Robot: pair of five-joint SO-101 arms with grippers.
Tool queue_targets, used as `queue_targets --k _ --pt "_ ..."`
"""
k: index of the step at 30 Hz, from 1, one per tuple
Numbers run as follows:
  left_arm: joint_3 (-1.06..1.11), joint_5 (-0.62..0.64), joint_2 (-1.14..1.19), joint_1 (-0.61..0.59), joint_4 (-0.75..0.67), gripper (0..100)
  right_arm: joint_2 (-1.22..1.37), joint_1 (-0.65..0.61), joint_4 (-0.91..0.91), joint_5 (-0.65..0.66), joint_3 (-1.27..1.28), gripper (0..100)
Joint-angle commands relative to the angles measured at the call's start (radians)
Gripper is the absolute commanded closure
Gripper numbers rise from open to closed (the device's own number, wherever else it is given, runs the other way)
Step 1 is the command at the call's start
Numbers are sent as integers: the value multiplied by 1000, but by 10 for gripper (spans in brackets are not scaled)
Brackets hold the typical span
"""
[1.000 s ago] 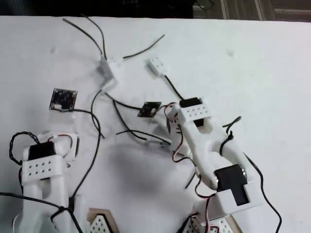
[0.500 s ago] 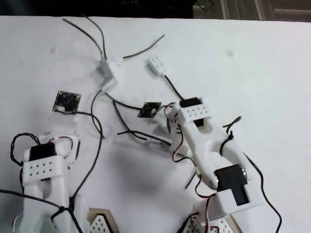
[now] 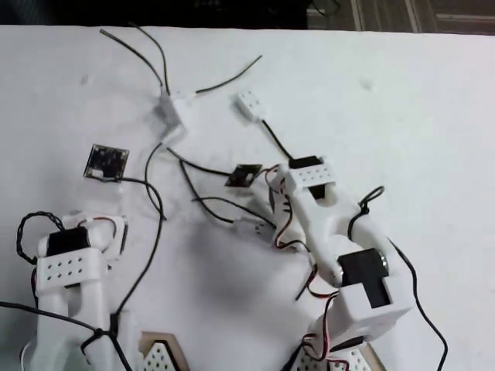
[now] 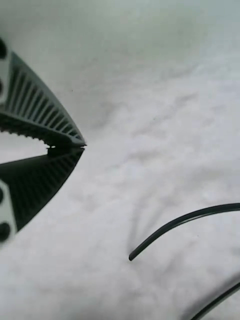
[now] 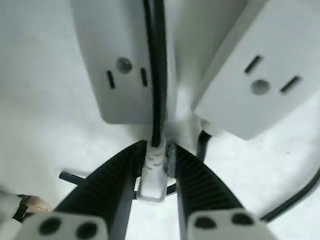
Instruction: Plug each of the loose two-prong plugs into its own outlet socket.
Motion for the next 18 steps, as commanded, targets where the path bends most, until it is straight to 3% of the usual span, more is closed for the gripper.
queue_targets --k 1,6,11,18 --pt "-3 -11 -24 12 -14 976 4 13 5 0 -2 982" --pt "-6 -12 -24 12 -14 976 -110 -15 119 -2 -2 981" --pt "-66 -8 -25 12 29 976 -390 -74 252 -26 2 981" --pt "-304 32 -25 94 238 977 -751 -199 280 -259 5 981"
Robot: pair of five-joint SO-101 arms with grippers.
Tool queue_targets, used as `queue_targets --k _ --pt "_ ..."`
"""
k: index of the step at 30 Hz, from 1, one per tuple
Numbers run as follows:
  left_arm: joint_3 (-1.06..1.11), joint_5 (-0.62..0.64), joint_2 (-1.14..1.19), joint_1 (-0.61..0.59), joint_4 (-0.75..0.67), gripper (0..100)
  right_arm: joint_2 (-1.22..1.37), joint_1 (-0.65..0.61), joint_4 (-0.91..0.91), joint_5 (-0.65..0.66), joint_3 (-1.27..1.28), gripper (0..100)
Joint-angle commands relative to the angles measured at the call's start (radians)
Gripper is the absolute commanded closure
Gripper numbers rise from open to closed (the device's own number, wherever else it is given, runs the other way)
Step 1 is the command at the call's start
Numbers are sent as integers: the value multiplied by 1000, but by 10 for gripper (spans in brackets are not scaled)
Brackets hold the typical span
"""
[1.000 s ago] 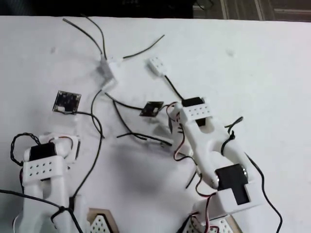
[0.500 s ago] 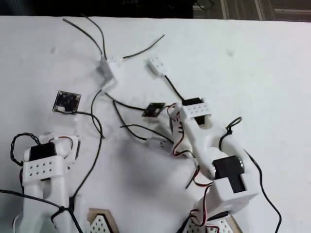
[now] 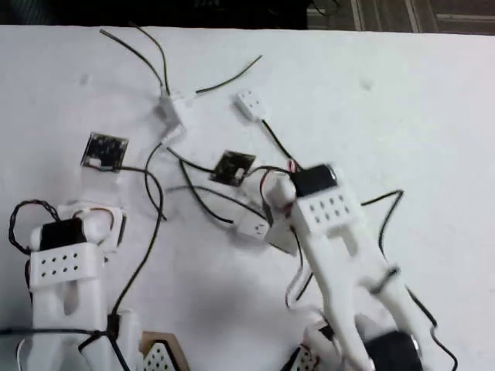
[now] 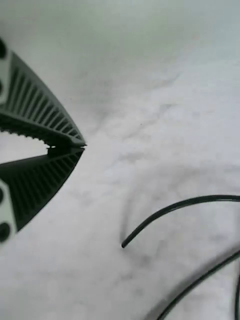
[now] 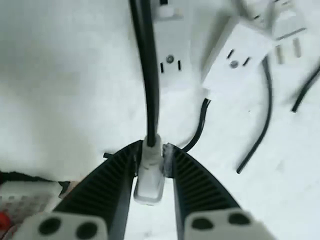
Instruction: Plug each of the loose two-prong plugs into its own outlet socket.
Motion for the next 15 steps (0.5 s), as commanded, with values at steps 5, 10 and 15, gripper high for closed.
queue_targets --k 5,10,15 --pt "-270 140 -25 145 181 977 -312 -137 7 -221 -6 981" --pt "-295 232 -85 197 189 977 -456 -179 -19 -330 -6 981" --pt "-227 296 -355 259 189 977 -553 -186 -39 -390 -3 981"
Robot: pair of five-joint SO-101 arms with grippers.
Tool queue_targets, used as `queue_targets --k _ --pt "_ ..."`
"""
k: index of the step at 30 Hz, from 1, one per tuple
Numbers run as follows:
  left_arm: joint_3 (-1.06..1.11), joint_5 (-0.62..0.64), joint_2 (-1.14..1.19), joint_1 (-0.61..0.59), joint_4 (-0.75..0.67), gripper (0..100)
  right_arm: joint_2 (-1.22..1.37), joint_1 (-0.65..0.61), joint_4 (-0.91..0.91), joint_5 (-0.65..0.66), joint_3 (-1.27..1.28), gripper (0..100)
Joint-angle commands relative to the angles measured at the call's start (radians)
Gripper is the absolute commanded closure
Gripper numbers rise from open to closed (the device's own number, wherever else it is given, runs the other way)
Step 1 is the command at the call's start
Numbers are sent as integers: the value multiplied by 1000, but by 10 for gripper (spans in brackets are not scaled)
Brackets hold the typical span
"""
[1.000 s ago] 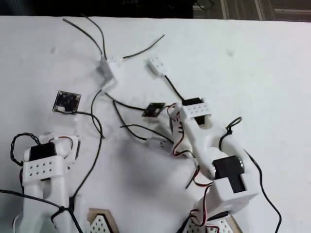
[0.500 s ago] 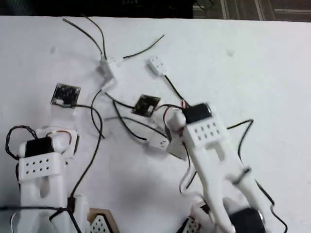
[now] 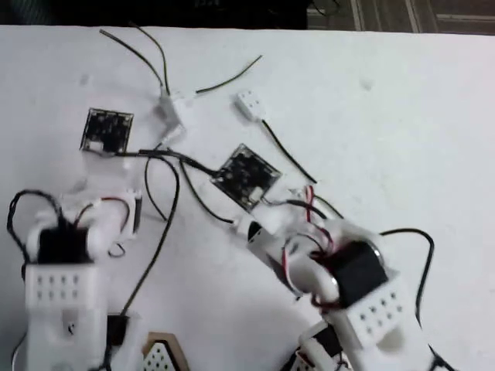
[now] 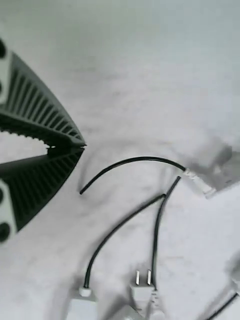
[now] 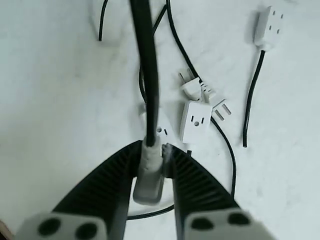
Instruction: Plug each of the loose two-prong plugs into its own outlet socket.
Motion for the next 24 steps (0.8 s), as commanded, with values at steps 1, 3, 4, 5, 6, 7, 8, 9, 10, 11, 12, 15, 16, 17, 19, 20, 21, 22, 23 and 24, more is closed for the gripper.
queue_targets --k 1,3,4,5,6,7,8,9,10,11,12,15,16,17,19,20,21,22,23,24 --pt "38 61 -278 64 0 978 -68 -22 -24 -40 -3 981" --pt "87 75 -403 84 -31 978 -91 -35 -24 -61 -3 981" --pt "118 83 -460 85 -58 978 -96 -44 -22 -72 -2 981" --pt "149 97 -510 90 -80 978 -97 -56 -21 -83 2 981" --pt "176 109 -559 91 -97 978 -104 -70 -25 -94 17 981" --pt "203 121 -602 93 -115 978 -108 -84 -35 -103 38 981" --pt "229 130 -647 93 -132 978 -108 -99 -51 -115 63 981" --pt "250 137 -687 93 -146 978 -108 -105 -71 -130 87 981" --pt "272 138 -722 94 -157 978 -108 -107 -93 -144 110 981" --pt "290 143 -756 107 -164 978 -110 -110 -116 -153 129 981" --pt "311 146 -791 128 -172 978 -110 -111 -136 -161 143 981" --pt "354 150 -855 222 -184 978 -110 -120 -179 -167 157 981" --pt "359 149 -857 254 -184 978 -110 -139 -182 -167 157 981" --pt "361 147 -857 282 -184 978 -110 -160 -182 -169 155 981" --pt "361 146 -857 332 -184 978 -110 -214 -182 -169 153 981" --pt "359 144 -857 358 -184 978 -110 -242 -182 -175 153 981" --pt "359 144 -857 387 -184 978 -110 -262 -182 -181 153 981" --pt "359 144 -857 417 -181 978 -110 -278 -183 -183 153 981" --pt "359 143 -858 447 -176 978 -110 -291 -185 -183 153 981" --pt "361 141 -858 479 -173 978 -110 -298 -186 -183 153 981"
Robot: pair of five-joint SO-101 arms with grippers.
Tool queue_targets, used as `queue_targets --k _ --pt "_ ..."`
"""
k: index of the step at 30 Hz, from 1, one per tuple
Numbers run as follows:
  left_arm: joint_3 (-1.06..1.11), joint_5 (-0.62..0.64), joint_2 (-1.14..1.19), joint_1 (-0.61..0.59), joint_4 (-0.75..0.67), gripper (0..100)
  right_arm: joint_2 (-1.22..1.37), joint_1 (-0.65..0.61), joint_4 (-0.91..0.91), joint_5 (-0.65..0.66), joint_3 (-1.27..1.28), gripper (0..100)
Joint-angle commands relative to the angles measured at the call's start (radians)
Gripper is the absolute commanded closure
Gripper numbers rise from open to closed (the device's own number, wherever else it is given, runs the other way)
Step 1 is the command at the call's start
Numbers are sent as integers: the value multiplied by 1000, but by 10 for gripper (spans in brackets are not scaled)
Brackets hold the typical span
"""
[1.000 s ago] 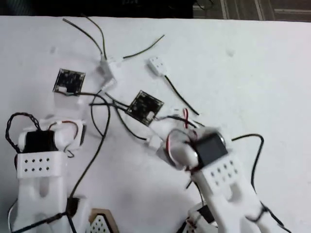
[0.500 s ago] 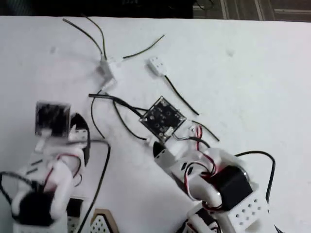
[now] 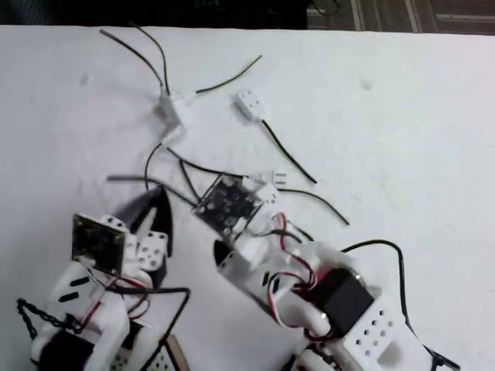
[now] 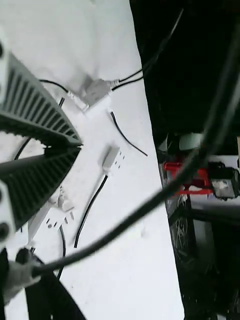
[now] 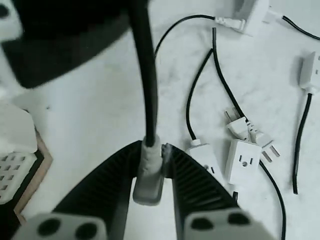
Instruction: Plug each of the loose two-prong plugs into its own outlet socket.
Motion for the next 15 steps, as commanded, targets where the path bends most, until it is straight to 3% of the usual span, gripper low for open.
queue_targets --k 1,6,15 --pt "0 -11 -4 137 -2 978 -13 -36 -22 -8 -9 981" --pt "0 -124 -4 272 57 978 -12 -79 -42 -6 -9 981" --pt "-2 -212 -4 295 133 978 -2 -90 -41 -3 26 981"
